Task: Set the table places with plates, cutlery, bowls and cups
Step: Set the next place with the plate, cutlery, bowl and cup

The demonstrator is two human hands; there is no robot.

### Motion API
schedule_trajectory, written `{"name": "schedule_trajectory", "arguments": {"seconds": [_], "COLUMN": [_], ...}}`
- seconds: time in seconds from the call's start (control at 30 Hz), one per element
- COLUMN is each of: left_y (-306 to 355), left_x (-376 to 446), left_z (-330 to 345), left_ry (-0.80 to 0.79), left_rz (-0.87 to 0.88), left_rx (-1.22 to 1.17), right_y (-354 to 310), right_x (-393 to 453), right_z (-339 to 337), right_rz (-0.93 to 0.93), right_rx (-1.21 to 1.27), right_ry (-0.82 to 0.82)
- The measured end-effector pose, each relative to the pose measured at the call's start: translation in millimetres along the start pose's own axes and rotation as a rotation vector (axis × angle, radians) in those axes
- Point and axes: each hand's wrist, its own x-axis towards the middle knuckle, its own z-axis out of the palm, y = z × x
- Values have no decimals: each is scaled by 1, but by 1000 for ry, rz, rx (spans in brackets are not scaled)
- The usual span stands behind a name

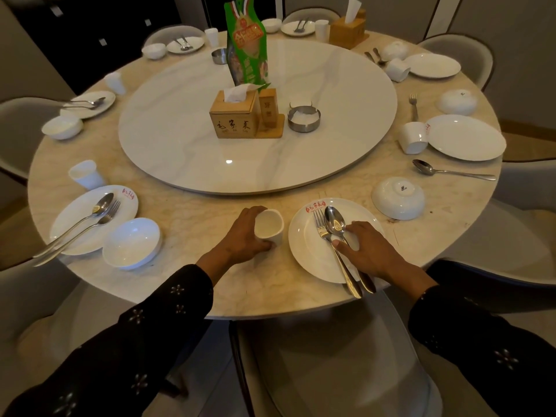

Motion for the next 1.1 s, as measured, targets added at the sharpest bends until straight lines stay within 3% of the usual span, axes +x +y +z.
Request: {"name": "schedule_trajectory", "arguments": {"seconds": [0.43, 0.67, 0.9, 1.1], "left_y": [10, 63, 175, 232], "left_x": [-12, -18, 29, 80], "left_z": [-1, -5, 78, 165], "left_ry": [-31, 250, 331, 305], "left_rz": [-93, 3, 94, -120], "left_rx": [-62, -90, -247, -273], "right_y": [0, 26, 78, 133], "right_x": [-2, 15, 49, 67], "right_z": [-4, -44, -103, -130], "right_rz": [31, -106, -211, -130], "right_rx": [69, 231, 239, 234], "right_ry": [21, 262, 312, 200]}}
